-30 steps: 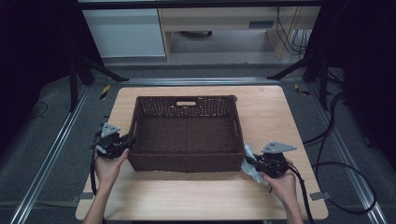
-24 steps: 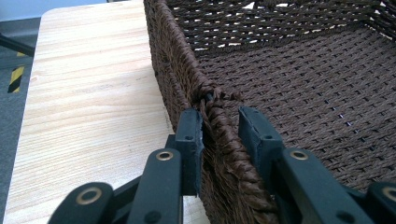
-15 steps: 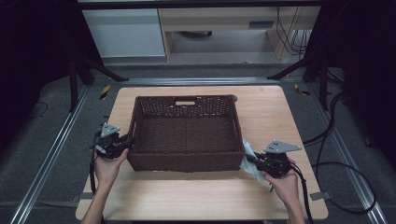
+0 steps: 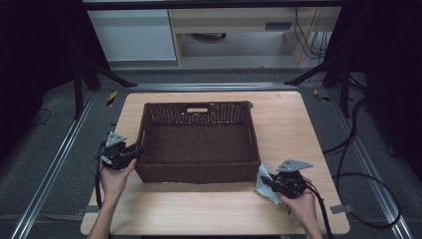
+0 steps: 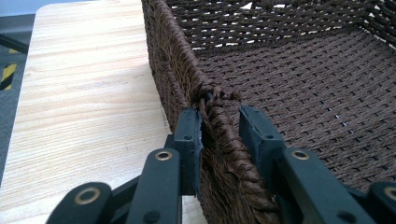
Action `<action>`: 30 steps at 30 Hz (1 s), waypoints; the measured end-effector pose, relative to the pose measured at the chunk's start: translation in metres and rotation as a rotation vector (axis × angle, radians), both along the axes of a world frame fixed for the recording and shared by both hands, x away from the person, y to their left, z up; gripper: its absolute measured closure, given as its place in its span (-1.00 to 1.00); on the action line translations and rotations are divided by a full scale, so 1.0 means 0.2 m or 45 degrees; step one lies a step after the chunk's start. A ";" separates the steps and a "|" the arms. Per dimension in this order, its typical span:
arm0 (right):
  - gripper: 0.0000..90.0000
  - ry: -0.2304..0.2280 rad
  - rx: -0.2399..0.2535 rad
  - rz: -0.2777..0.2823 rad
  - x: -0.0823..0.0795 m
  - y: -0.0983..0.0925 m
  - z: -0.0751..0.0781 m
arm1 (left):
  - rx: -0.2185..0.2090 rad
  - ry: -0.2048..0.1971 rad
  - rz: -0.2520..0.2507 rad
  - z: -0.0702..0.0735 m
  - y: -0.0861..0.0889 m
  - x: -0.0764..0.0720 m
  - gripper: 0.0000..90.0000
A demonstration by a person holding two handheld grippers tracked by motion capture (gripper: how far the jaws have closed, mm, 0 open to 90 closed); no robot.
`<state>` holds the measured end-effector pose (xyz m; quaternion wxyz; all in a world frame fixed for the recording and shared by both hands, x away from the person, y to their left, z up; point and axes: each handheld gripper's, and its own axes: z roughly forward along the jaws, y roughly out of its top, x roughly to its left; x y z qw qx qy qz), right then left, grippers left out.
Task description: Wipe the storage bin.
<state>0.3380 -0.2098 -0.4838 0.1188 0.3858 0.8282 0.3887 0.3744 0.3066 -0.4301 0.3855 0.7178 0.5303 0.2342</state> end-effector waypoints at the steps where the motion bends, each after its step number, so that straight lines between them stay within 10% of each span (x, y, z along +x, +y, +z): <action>1: 0.77 0.028 -0.018 -0.003 0.01 0.00 -0.02 | 0.001 0.000 0.000 0.00 0.00 0.00 0.53; 5: 0.77 0.072 -0.007 -0.024 0.01 0.00 -0.04 | 0.003 0.000 -0.003 0.00 0.00 0.00 0.53; 15: 0.76 -0.197 0.269 -0.036 -0.07 -0.06 0.21 | -0.003 0.001 -0.008 0.00 0.00 0.00 0.52; 30: 0.76 0.100 -0.006 -0.020 0.00 0.05 -0.02 | 0.006 -0.003 -0.010 0.00 0.00 0.00 0.50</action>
